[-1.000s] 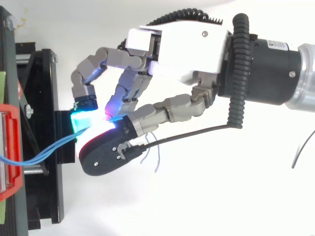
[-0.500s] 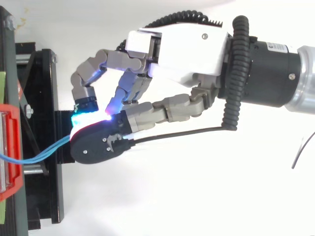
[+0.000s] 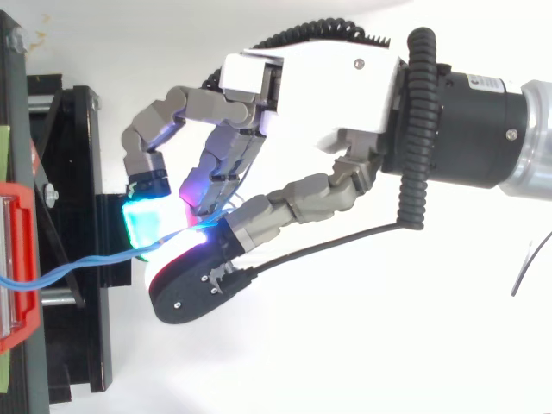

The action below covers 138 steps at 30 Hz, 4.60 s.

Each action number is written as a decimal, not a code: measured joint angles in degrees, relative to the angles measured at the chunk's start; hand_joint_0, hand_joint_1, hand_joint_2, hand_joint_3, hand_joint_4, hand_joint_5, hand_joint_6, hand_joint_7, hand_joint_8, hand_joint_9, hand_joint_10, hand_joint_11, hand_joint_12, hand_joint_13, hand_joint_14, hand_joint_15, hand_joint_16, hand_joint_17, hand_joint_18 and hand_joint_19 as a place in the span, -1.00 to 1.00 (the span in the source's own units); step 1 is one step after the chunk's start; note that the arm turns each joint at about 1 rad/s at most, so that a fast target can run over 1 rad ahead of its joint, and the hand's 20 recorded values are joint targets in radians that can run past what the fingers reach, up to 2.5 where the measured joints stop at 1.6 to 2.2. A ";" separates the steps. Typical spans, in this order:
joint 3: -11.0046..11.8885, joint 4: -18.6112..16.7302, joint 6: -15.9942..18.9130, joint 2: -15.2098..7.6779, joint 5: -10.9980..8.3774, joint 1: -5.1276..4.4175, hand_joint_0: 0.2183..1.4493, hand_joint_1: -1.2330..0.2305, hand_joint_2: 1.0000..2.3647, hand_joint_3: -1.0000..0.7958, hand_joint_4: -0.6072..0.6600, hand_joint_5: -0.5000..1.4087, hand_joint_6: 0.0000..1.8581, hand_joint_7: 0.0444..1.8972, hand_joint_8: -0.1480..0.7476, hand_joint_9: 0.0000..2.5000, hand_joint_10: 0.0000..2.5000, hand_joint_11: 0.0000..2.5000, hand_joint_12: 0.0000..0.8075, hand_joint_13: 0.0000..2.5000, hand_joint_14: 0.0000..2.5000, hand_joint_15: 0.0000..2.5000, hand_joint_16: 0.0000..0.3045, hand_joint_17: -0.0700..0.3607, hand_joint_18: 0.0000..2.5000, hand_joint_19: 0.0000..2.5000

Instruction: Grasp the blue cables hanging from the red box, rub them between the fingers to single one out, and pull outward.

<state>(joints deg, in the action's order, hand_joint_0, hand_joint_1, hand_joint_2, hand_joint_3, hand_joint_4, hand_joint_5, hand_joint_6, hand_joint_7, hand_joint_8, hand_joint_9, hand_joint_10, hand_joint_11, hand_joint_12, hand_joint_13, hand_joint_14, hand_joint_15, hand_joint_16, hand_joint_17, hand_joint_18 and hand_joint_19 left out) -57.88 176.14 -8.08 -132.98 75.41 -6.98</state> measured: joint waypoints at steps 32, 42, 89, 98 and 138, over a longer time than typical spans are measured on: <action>1.66 1.27 0.13 0.00 0.23 0.20 -0.40 -0.27 -0.98 0.00 0.06 -0.64 -0.02 0.15 0.00 -0.06 -0.98 -0.10 0.01 -0.13 -0.98 -0.18 -0.63 -0.08 -0.39 -0.40; 2.56 2.78 0.02 0.00 -0.01 0.19 -0.21 -0.46 -0.98 -0.21 -0.17 -0.67 -0.01 0.15 -0.13 -0.17 -0.98 -0.09 -0.13 -0.22 -0.97 -0.21 -0.69 -0.18 -0.48 -0.43; -1.01 5.81 4.67 0.01 -2.20 -3.43 -0.37 -0.35 -0.99 -0.33 0.00 -0.66 -0.08 0.04 -0.13 -0.08 -0.98 -0.07 -0.10 -0.18 -0.97 -0.20 -0.68 -0.16 -0.49 -0.38; -0.70 7.31 5.83 0.03 -2.06 -3.48 -0.36 -0.33 -0.97 -0.11 -0.01 -0.66 -0.03 0.04 -0.11 -0.08 -0.98 -0.05 -0.09 -0.18 -0.97 -0.19 -0.67 -0.16 -0.47 -0.39; 6.54 16.00 4.50 0.02 -1.50 -1.86 -0.06 -0.52 -1.00 -0.44 -0.54 -0.65 0.01 0.35 -0.28 -0.07 -0.98 -0.12 -0.17 -0.21 -0.97 -0.25 -0.71 -0.22 -0.47 -0.46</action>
<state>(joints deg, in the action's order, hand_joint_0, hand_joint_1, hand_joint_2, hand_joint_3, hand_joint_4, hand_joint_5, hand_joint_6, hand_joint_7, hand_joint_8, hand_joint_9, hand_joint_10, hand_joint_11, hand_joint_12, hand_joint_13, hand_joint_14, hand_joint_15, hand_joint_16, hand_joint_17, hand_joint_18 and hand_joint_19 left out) -51.35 192.14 -3.58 -132.96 73.91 -8.84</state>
